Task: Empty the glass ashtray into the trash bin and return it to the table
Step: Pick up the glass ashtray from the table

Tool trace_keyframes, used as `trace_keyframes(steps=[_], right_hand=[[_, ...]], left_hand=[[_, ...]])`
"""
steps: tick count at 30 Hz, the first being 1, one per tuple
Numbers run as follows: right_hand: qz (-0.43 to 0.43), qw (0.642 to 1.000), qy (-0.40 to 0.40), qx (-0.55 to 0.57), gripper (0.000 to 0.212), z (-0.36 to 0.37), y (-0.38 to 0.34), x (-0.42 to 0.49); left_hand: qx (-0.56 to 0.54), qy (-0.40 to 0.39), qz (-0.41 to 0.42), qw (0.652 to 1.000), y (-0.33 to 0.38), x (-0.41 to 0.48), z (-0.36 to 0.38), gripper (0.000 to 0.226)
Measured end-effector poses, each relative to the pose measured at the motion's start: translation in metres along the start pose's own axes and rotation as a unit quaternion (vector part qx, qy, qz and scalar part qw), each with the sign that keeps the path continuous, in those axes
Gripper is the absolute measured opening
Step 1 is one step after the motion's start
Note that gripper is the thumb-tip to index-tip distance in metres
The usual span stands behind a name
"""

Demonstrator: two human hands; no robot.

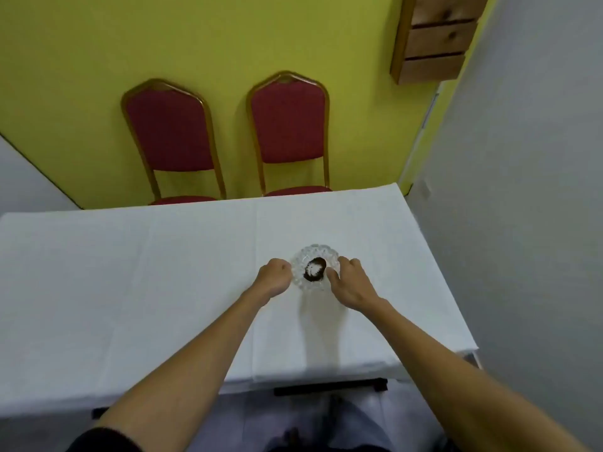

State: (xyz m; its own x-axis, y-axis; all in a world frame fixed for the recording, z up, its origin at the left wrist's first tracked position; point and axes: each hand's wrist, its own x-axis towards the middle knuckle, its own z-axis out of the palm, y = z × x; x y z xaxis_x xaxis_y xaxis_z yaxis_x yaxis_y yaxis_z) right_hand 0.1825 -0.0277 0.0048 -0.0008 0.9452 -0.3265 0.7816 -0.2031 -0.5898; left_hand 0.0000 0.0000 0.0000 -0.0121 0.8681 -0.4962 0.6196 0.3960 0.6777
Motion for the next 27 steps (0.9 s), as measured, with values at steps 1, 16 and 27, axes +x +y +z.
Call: trace_keyframes(steps=[1, 16, 27], right_hand=[[0.014, 1.0, 0.005, 0.007, 0.047, 0.001, 0.001, 0.003], [0.075, 0.997, -0.02, -0.027, 0.029, 0.005, 0.009, 0.051], [0.118, 0.99, 0.01, 0.079, 0.028, -0.019, 0.021, 0.01]], left_hand=[[0.001, 0.003, -0.004, 1.0, 0.002, 0.005, 0.005, 0.026], [0.0, 0.11, -0.133, 0.985, 0.029, 0.041, 0.045, 0.029], [-0.012, 0.086, -0.001, 0.996, 0.032, 0.009, 0.058, 0.057]])
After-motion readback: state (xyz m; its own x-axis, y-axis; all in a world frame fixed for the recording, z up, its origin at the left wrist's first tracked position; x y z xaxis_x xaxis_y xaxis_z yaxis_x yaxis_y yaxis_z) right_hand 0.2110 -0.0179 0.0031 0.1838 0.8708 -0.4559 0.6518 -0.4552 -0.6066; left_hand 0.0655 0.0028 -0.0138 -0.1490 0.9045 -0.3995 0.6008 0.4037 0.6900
